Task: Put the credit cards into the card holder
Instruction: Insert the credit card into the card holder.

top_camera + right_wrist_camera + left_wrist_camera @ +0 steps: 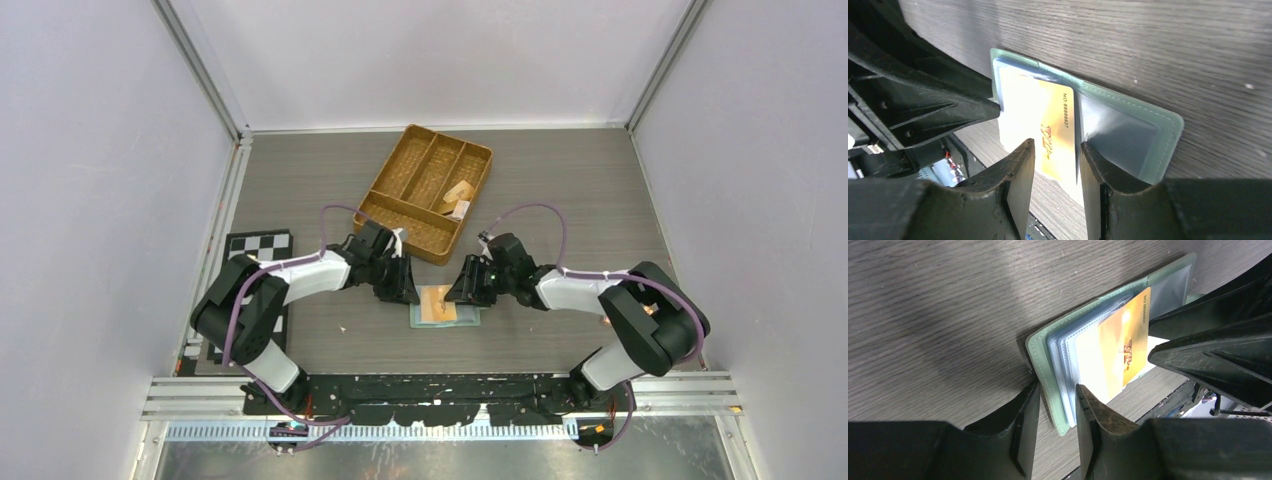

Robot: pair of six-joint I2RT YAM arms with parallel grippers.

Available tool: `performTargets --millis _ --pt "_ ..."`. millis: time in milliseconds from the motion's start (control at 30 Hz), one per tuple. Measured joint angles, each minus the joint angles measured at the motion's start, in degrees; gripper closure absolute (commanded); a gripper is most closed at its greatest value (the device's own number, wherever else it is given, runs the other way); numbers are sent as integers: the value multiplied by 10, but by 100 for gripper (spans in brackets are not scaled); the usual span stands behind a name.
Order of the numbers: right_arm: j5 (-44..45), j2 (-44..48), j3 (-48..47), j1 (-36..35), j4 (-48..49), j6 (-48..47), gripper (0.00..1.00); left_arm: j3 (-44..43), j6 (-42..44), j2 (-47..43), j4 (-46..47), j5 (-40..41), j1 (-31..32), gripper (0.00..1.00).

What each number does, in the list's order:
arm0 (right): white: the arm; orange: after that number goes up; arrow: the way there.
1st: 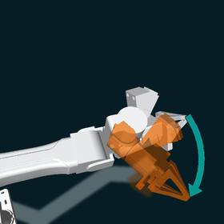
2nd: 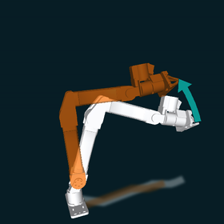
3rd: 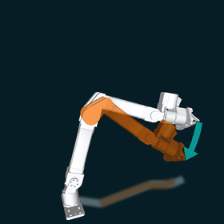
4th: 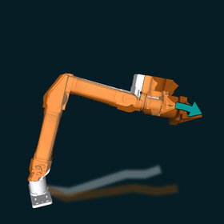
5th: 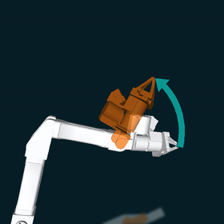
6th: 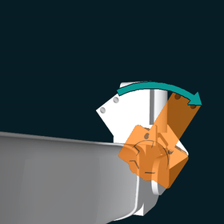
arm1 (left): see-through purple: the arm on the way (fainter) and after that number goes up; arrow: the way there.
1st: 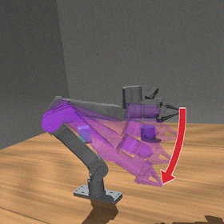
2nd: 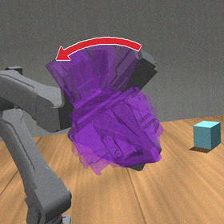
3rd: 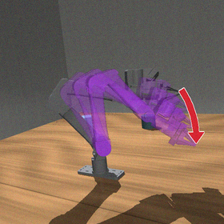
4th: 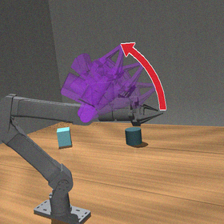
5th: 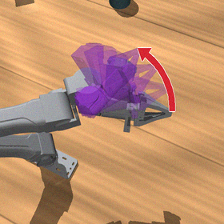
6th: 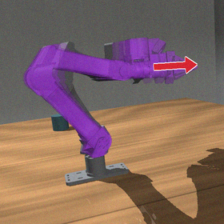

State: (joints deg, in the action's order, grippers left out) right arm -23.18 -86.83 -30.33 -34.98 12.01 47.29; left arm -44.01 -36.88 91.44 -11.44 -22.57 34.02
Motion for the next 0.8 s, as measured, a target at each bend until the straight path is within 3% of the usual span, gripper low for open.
performTargets --millis 233,800 --pt "32 18 -26 -12 -76 -26 53 11 0 -19 -8 7 1 61" --pt "57 -7 -65 -67 -109 -13 55 38 -20 -22 34 -21 1 66"
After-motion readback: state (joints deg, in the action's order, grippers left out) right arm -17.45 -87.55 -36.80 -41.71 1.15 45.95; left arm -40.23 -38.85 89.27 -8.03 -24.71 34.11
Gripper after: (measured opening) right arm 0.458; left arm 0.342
